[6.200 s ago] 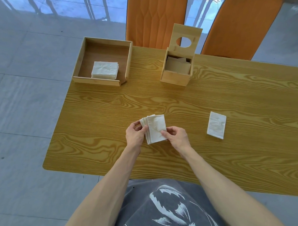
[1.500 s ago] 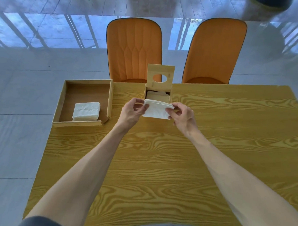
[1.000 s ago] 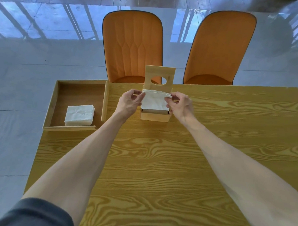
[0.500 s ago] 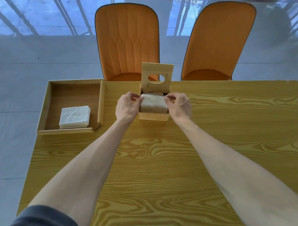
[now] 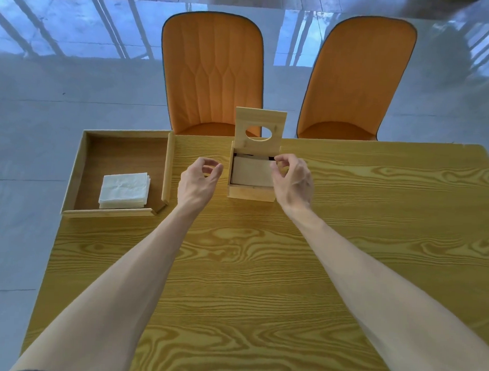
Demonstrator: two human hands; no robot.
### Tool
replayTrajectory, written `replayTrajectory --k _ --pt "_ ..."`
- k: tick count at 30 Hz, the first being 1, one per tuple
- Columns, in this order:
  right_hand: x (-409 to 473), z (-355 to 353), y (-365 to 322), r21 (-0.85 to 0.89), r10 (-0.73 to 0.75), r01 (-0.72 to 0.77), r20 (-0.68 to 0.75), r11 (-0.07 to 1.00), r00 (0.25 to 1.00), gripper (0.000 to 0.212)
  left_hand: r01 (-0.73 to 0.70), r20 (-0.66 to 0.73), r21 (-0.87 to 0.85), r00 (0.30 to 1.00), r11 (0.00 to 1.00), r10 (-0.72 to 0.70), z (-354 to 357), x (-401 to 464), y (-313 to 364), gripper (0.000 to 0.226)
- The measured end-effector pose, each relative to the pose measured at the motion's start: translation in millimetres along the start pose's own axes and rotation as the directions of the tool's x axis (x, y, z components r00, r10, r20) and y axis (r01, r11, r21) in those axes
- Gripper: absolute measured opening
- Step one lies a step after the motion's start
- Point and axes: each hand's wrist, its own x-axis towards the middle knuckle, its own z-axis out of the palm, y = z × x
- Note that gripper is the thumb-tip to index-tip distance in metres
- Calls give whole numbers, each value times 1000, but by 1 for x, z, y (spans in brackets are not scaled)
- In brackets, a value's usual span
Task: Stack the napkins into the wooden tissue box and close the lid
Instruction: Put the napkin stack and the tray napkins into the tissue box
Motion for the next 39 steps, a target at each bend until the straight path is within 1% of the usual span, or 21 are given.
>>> replayTrajectory --k 4,7,9,13,16,19,23,27,29,32,35,38,39 --pt "-21 6 -22 -3 -66 66 -23 998 998 26 -47 -18 6 999 999 47 -30 -16 -17 31" --pt "-42 22 -45 33 -111 111 0 993 994 26 -51 -58 11 997 999 52 -67 -27 -31 32" --pt "-54 37 -64 53 -122 119 44 991 992 28 -29 -109 18 994 999 31 -94 -31 -44 33" --pt "-77 68 -99 98 -137 120 188 988 973 33 38 -224 100 975 994 -14 -146 -36 -77 32" --pt "-87 89 -120 100 -114 89 288 991 951 36 104 -253 90 964 991 -78 -173 -35 -101 36" --pt "-94 105 -140 93 -100 72 346 993 933 38 178 -231 48 959 983 -163 -189 -31 -120 35" --pt "-96 125 -159 73 -72 46 401 996 913 41 200 -182 24 964 979 -193 -198 -20 -130 36" --pt "-91 142 -174 68 -29 -5 492 998 870 50 233 -111 35 967 972 -228 -196 -2 -135 43" --pt "-88 149 -181 61 22 -66 545 996 838 52 267 -68 44 962 963 -264 -194 7 -138 49" --pt "-85 159 -189 58 117 -185 584 981 803 49 317 -10 34 948 948 -317 -190 19 -139 56" --pt "-82 169 -192 57 197 -294 622 954 758 49 378 32 -34 926 925 -377 -186 29 -139 60" --pt "-82 179 -191 65 239 -368 654 928 718 48 433 61 -100 901 896 -429 -182 36 -140 61" --pt "-82 181 -191 77 241 -384 661 920 710 44 448 69 -111 894 887 -443 -181 38 -142 61"
